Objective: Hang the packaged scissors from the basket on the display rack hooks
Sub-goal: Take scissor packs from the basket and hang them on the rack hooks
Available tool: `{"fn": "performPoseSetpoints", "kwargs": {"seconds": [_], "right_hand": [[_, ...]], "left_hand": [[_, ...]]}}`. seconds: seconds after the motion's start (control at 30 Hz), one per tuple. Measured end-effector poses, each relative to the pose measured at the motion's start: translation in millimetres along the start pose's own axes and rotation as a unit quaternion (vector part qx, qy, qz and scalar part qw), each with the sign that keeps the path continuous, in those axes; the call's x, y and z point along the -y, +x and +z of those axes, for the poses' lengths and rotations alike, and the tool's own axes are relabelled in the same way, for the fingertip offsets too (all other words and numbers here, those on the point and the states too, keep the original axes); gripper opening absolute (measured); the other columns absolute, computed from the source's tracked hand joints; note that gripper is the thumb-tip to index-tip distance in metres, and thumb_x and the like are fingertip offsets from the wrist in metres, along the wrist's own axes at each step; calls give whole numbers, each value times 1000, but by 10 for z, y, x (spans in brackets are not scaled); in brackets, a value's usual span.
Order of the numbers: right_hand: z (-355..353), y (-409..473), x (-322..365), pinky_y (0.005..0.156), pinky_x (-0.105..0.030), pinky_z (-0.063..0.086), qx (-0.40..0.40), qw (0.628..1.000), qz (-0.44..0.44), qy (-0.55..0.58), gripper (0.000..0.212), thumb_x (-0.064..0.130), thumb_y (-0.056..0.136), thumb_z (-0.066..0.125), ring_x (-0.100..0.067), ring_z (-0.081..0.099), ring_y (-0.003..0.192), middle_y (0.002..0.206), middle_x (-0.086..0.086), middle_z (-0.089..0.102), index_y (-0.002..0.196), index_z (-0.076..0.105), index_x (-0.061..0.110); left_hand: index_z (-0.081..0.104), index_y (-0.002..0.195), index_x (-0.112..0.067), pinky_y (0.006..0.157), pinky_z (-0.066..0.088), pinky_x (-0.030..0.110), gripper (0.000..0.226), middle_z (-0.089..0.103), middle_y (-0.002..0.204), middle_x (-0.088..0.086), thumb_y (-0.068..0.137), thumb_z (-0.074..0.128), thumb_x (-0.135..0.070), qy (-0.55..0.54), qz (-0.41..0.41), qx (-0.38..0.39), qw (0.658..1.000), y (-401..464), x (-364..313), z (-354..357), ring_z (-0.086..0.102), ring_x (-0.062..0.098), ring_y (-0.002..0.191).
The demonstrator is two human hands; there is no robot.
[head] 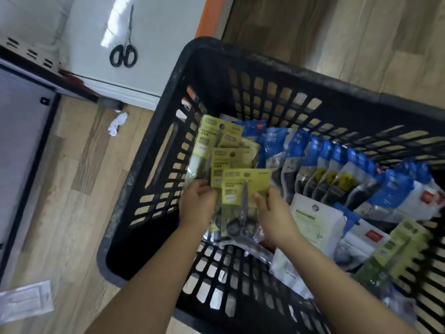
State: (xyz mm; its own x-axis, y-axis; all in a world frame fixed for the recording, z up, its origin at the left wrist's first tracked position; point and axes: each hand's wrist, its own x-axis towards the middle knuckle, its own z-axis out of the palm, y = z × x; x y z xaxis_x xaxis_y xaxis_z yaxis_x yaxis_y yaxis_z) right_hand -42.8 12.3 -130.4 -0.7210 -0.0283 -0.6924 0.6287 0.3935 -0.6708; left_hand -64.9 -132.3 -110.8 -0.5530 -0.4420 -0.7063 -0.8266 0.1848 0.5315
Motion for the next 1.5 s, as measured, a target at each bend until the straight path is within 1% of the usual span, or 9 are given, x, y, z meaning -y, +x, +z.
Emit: {"fn": "performPoseSetpoints", "kwargs": {"seconds": [0.17, 0.23, 0.33, 0.47, 0.73, 0.93, 1.03, 1.33, 1.5], "right_hand": [[-222, -72, -52, 51, -11, 35, -62, 990, 34, 121, 31, 28, 100, 41, -12, 42, 59, 65, 0, 41, 70, 43, 17], [-286, -37, -120, 80, -27, 51, -54, 980, 66, 181, 35, 32, 99, 43, -33, 56, 82, 87, -23, 57, 89, 56, 1], [-347, 18, -210, 100, -55, 41, -39, 964, 113, 236, 37, 37, 98, 43, -39, 56, 108, 116, -22, 59, 111, 57, 5], [-388, 7, -217, 108, -53, 35, -38, 937, 165, 306, 62, 51, 90, 49, -28, 44, 130, 143, -6, 47, 140, 40, 14], [-718, -638, 868, 110, -44, 30, -18, 948, 170, 267, 81, 60, 81, 56, -27, 38, 133, 147, 1, 37, 145, 34, 16], [-1043, -1644, 2567, 95, -37, 43, -14, 987, 8, 162, 36, 44, 91, 52, -29, 57, 111, 120, -10, 63, 104, 65, 12], [-1169, -2341, 3663, 79, -13, 44, 12, 987, -98, 123, 22, 28, 97, 50, -26, 58, 95, 109, -13, 63, 100, 62, 10], [-1202, -5121, 6445, 78, -29, 41, 140, 905, -375, 143, 25, 23, 97, 50, -27, 53, 116, 110, -9, 61, 113, 58, 6], [-968, -6269, 7006, 87, -36, 44, 184, 861, -460, 118, 14, 27, 97, 48, -29, 58, 105, 101, -5, 62, 101, 57, 17]], "left_hand": [[58, 78, -17, 74, 48, 29, 11, 55, 72, -5, 83, 67, -11, 61, 28, -2, 998, -21, 26, 163, 55, 19, 77], [63, 88, -11, 62, 44, 22, 4, 56, 72, -4, 86, 64, -14, 82, 49, 7, 995, -50, 19, 237, 55, 19, 76], [62, 104, -6, 65, 41, 24, 18, 62, 90, 4, 92, 57, -18, 66, 57, 4, 996, -44, 41, 348, 57, 22, 88], [55, 126, -8, 95, 43, 34, 33, 60, 118, 10, 96, 49, -22, 68, 46, -8, 997, -85, 34, 317, 55, 27, 111], [61, 93, -14, 85, 48, 37, 10, 64, 92, 6, 94, 56, -23, -71, 5, 3, 997, -795, -589, -381, 60, 24, 87], [61, 77, -21, 74, 44, 32, 18, 63, 81, 3, 93, 56, -24, -142, 69, -32, 987, -1899, -1746, -1479, 55, 21, 78], [65, 91, -15, 76, 50, 33, 13, 66, 85, 4, 93, 56, -24, -190, 110, -60, 974, -2622, -2365, -2244, 60, 20, 79], [57, 85, -9, 54, 50, 21, 10, 65, 75, 9, 94, 53, -11, -333, 285, -230, 869, -5393, -3593, -4744, 61, 15, 61], [57, 92, -15, 83, 54, 39, 4, 65, 105, 14, 93, 56, -18, -359, 314, -340, 810, -6590, -3357, -5652, 64, 29, 92]]}}
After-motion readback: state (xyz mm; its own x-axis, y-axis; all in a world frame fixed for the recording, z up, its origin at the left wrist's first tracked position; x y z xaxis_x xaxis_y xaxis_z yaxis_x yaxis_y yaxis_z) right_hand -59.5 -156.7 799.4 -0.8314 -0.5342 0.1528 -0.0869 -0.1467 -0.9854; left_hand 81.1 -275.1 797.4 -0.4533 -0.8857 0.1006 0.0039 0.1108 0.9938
